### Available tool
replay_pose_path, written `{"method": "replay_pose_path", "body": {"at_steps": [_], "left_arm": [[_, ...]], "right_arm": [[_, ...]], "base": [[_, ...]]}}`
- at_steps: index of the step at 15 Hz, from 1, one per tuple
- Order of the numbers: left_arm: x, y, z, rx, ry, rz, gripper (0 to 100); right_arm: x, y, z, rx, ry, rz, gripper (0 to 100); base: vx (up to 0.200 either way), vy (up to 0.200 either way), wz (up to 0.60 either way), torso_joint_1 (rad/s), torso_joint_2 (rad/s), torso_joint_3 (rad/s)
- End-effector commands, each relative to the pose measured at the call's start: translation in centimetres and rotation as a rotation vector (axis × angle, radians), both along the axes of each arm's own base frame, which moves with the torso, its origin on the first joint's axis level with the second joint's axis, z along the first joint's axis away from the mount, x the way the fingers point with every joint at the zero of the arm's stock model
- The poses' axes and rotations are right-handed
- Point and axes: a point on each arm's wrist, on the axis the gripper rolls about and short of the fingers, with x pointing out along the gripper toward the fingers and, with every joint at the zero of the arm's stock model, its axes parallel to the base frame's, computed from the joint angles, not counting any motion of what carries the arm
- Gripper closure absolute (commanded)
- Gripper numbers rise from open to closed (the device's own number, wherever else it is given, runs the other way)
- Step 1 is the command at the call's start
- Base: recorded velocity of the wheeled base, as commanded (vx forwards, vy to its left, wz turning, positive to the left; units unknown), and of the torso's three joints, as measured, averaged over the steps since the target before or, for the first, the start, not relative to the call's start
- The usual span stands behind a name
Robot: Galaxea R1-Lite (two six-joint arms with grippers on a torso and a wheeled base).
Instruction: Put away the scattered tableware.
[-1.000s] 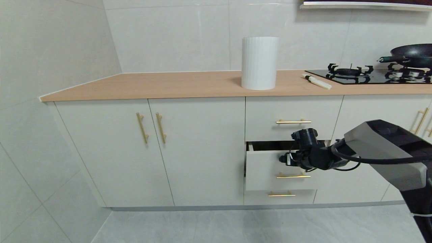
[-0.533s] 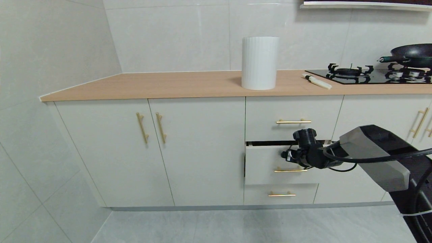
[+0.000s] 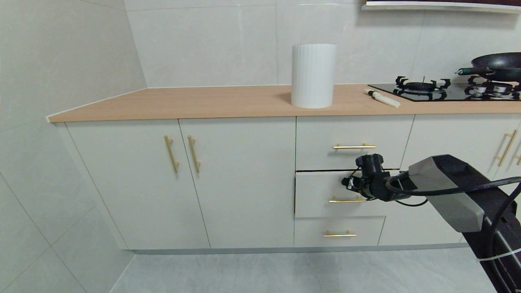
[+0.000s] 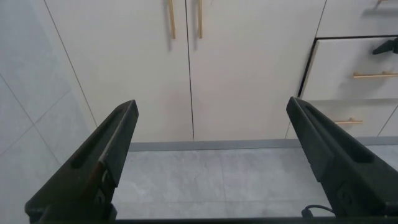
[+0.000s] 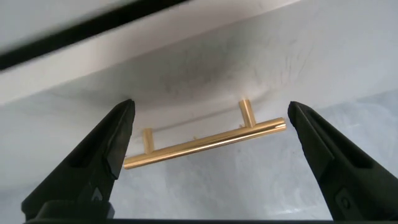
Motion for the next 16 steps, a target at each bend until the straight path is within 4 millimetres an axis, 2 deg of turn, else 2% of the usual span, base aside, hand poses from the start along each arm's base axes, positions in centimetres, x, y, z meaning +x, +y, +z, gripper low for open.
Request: {"method": "replay_pose_path", "body": {"at_steps": [1, 9, 16], "left_arm": [[0.0, 0.0, 0.0, 0.000, 0.000, 0.000, 0], [0.0, 0.0, 0.0, 0.000, 0.000, 0.000, 0], [0.0, 0.0, 0.0, 0.000, 0.000, 0.000, 0]], "right_arm": [[0.4, 0.1, -0.1, 0.012, -0.014, -0.007, 0], [1.4, -0.2, -0.2, 0.024, -0.048, -0.045, 0], [1.5, -0.2, -0.3, 0.021, -0.050, -0.048, 0]], "base": [[0.000, 0.000, 0.00, 0.000, 0.00, 0.000], [0.000, 0.000, 0.00, 0.000, 0.00, 0.000], [0.000, 0.000, 0.00, 0.000, 0.00, 0.000]]}}
